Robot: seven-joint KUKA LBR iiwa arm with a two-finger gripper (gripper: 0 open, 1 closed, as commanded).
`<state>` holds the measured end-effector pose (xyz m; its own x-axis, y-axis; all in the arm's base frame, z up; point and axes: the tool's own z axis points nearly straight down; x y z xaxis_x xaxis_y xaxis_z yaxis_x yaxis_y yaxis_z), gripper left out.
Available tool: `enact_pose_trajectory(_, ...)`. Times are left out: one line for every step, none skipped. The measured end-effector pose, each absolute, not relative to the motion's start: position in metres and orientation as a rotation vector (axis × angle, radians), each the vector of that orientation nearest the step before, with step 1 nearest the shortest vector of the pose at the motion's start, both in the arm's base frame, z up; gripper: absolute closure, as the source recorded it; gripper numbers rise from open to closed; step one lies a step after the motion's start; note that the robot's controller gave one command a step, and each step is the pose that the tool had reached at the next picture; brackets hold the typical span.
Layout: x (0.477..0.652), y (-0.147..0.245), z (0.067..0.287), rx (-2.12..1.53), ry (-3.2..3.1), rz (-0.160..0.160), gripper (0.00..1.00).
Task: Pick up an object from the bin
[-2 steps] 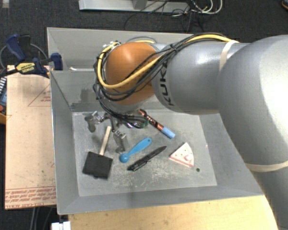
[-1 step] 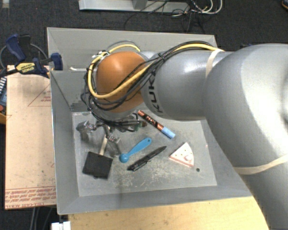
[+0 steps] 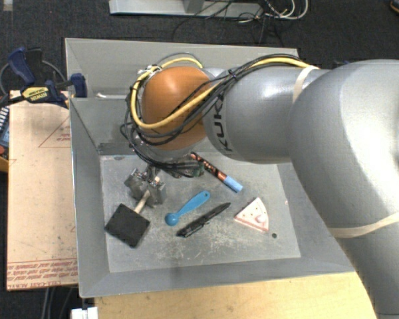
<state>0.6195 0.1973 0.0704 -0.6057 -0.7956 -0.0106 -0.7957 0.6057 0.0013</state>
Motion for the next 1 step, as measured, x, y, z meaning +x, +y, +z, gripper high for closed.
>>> enact_pose_trajectory(0.6195, 0.1973, 0.0704, -1.391, 2.807, 0.009, 1.0)
